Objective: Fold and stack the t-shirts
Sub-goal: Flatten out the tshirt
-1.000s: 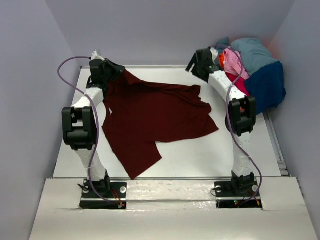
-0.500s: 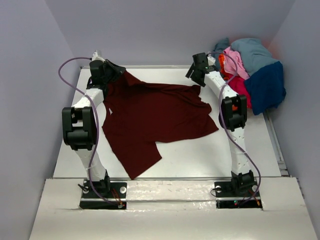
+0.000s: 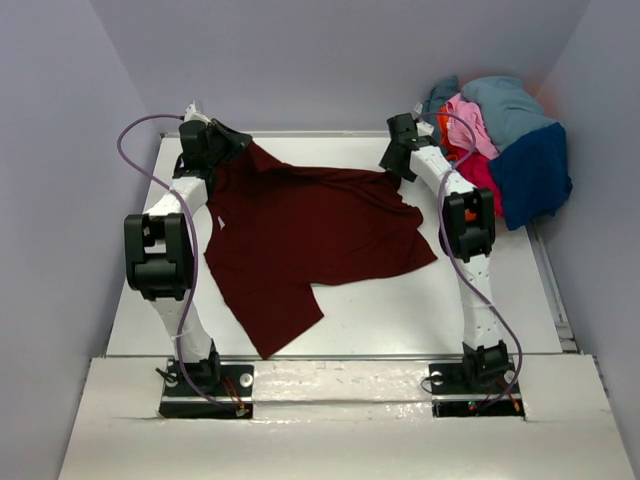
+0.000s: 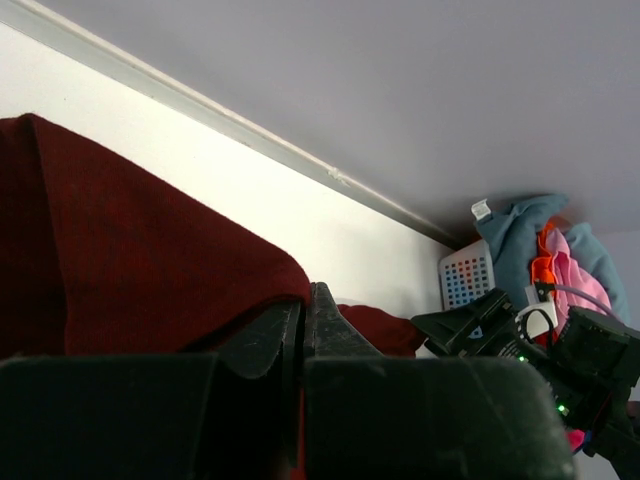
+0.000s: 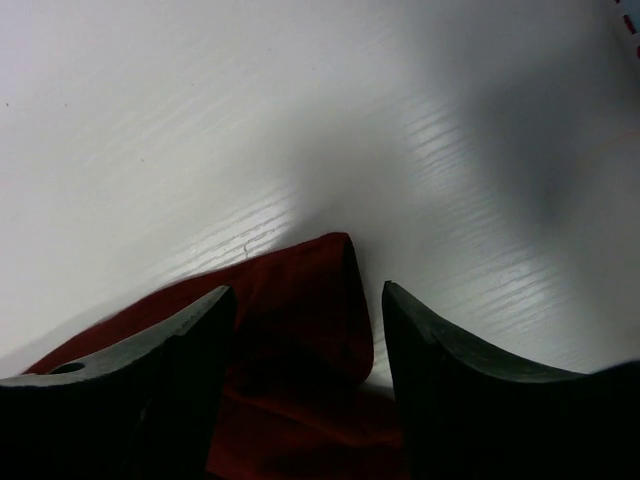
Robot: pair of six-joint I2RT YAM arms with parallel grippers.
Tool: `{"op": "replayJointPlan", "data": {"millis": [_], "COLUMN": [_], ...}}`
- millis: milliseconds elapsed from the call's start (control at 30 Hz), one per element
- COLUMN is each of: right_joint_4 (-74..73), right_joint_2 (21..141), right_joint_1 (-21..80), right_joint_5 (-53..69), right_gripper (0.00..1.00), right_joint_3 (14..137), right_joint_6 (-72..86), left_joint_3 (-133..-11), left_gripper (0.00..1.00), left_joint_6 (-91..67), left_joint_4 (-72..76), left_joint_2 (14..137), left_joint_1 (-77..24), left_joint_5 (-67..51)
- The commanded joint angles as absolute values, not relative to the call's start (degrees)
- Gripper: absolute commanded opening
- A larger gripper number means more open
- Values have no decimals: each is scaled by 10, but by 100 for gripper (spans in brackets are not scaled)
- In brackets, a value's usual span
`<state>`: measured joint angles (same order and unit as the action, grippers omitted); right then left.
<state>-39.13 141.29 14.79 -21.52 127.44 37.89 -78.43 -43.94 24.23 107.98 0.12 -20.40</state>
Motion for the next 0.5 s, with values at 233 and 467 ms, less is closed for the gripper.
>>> {"op": "replayJointPlan", "data": {"millis": [233,467], "right_joint_4": [-365,-338], "right_joint_2": [1433,1444], "right_joint_1": [144,144], "right_joint_5": [-212,-204], "right_gripper": [45,11], "right_joint_3": [1283,1291], "right_joint_6": [367,355], "left_joint_3": [-802,-812], "left_gripper": [6,6], "left_joint_6": [-437,-435], "left_joint_4": [273,266], "left_joint_2": [1080,1075], "left_joint_1": [6,6], "left_joint_5": [-214,-217]}}
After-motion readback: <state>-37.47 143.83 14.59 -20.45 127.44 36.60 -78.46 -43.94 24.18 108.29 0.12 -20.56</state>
